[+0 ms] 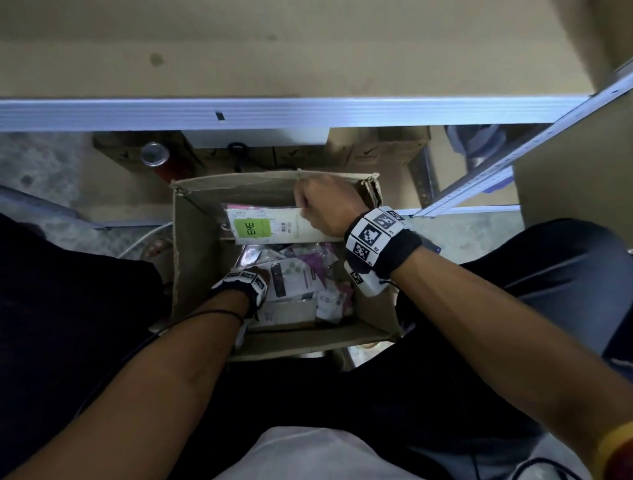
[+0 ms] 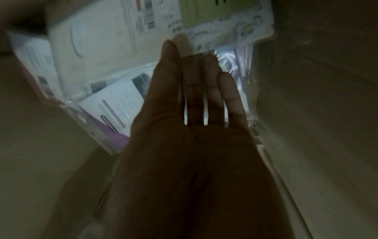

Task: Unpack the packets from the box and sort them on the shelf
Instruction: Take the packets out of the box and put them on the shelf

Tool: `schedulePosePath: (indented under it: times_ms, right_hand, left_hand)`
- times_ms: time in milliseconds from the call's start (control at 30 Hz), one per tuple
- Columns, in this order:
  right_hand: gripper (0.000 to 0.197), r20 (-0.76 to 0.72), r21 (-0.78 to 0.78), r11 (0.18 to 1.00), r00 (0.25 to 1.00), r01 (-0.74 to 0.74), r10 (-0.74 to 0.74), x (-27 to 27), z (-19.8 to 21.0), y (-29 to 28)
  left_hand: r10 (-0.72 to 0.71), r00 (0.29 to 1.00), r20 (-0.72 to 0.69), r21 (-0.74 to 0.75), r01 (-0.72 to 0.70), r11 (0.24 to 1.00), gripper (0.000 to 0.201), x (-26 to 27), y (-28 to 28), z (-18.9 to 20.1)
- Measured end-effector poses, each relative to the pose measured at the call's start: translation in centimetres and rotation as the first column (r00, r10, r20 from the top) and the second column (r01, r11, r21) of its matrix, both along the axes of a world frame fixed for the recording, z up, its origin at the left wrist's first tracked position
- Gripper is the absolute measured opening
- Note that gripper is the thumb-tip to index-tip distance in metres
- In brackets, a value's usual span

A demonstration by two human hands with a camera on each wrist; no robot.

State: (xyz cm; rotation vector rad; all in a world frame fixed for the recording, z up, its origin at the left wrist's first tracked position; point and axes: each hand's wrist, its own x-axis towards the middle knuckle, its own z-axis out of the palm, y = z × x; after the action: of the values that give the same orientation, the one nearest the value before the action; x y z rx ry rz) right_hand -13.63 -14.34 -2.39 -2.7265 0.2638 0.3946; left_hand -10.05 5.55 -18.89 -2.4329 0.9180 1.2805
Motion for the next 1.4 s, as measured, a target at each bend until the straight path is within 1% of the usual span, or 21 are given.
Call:
schedulePosePath:
  times_ms: [33,67,167,267,400,467,533,633,667,833,933,967,1000,1033,1067,1100,1133,1200,1233,1333,1400]
  right_hand:
    - [0.004,0.002,-0.002,1.000,1.000,0.000,0.000,0.1,-0.1,0.0]
    - [0.003,0.001,-0.002,1.000,1.000,-0.001,0.001,0.1,-0.1,-0.1]
    - [0.004,-0.017,0.002,1.000,1.000,-0.001,0.001,0.5,-0.2,-0.1]
    - [0.002,-0.032,0.021,1.000,0.999,0.016,-0.015,0.8,-0.3,-0.1]
    - [0.003,-0.044,0.045,0.997,0.997,0.059,-0.057,1.2,-0.4,-0.1]
    - [0.003,-0.040,0.041,0.995,0.996,0.087,-0.085,1.3,-0.3,-0.4]
    - [0.004,-0.033,0.030,0.994,0.994,0.103,-0.102,1.2,-0.4,-0.6]
    - [0.005,-0.035,0.012,0.995,0.994,0.102,-0.101,1.0,-0.5,-0.6]
    - [0.005,-0.039,0.009,0.995,0.994,0.101,-0.101,0.9,-0.5,-0.6]
    - [0.007,-0.062,0.005,0.995,0.993,0.099,-0.099,0.8,-0.5,-0.6]
    - [0.007,-0.062,-0.009,0.995,0.993,0.096,-0.096,0.8,-0.8,-0.8]
    - [0.007,-0.057,-0.018,0.996,0.994,0.092,-0.093,0.8,-0.9,-0.8]
    - [0.006,-0.052,-0.024,0.996,0.995,0.087,-0.088,0.9,-1.0,-0.8]
    - [0.006,-0.048,-0.030,0.996,0.995,0.081,-0.082,0.9,-1.1,-0.7]
    - [0.006,-0.046,-0.035,0.997,0.996,0.073,-0.074,1.0,-1.2,-0.6]
    - [0.006,-0.047,-0.038,0.997,0.997,0.065,-0.067,1.0,-1.2,-0.6]
    - [0.008,-0.050,-0.039,0.997,0.997,0.060,-0.062,1.1,-1.3,-0.5]
    - [0.011,-0.057,-0.039,0.998,0.997,0.058,-0.060,1.1,-1.2,-0.4]
    - [0.011,-0.057,-0.044,0.997,0.997,0.058,-0.061,1.1,-1.2,-0.4]
    - [0.014,-0.047,-0.066,0.997,0.997,0.050,-0.053,0.8,-0.7,-0.3]
    - [0.015,-0.042,-0.073,0.996,0.998,0.042,-0.045,0.6,-0.1,-0.3]
  left_hand:
    - [0.008,1.000,-0.020,-0.009,-0.008,1.000,0.062,0.1,0.0,0.1]
    - [0.001,0.999,-0.044,-0.008,-0.001,1.000,0.063,0.1,-0.2,0.2]
    - [0.051,0.996,-0.072,-0.050,-0.055,0.997,0.044,0.5,-0.7,-0.1]
    - [0.100,0.992,-0.072,-0.178,-0.112,0.978,0.037,1.1,-1.2,0.2]
    - [0.176,0.984,-0.001,-0.301,-0.168,0.939,0.019,1.8,-1.7,0.0]
    - [0.170,0.985,0.003,-0.316,-0.160,0.935,0.017,1.8,-1.8,0.1]
    - [0.163,0.985,0.054,-0.316,-0.138,0.939,0.017,1.6,-1.3,0.4]
    - [0.218,0.968,0.124,-0.351,-0.162,0.922,0.016,1.6,-0.8,0.5]
    - [0.239,0.964,0.120,-0.359,-0.182,0.915,0.015,1.6,-0.8,0.8]
    - [0.307,0.950,0.059,-0.340,-0.270,0.901,0.012,1.6,-0.4,1.4]
    - [0.288,0.958,-0.018,-0.298,-0.280,0.913,0.016,1.6,-0.5,1.9]
    - [0.242,0.970,-0.025,-0.287,-0.239,0.927,0.016,1.5,-0.7,2.4]
    - [0.165,0.986,-0.011,-0.259,-0.162,0.952,0.013,1.7,-0.9,2.7]
    - [0.108,0.994,-0.012,-0.275,-0.107,0.956,0.007,1.7,-1.1,3.0]
    - [0.128,0.991,-0.028,-0.320,-0.131,0.938,0.011,1.9,-1.3,3.2]
    - [0.104,0.992,-0.065,-0.354,-0.121,0.927,0.015,2.0,-1.4,3.7]
    - [0.074,0.992,-0.101,-0.368,-0.106,0.924,0.013,2.2,-1.6,4.0]
    - [0.150,0.954,-0.258,-0.389,-0.245,0.888,0.009,2.2,-1.8,5.5]
    - [0.172,0.939,-0.299,-0.399,-0.287,0.871,0.009,2.5,-1.8,6.1]
    - [0.193,0.941,-0.277,-0.456,-0.305,0.836,0.014,2.9,-2.4,7.8]
    - [0.170,0.943,-0.287,-0.479,-0.295,0.827,0.014,3.2,-2.6,9.4]
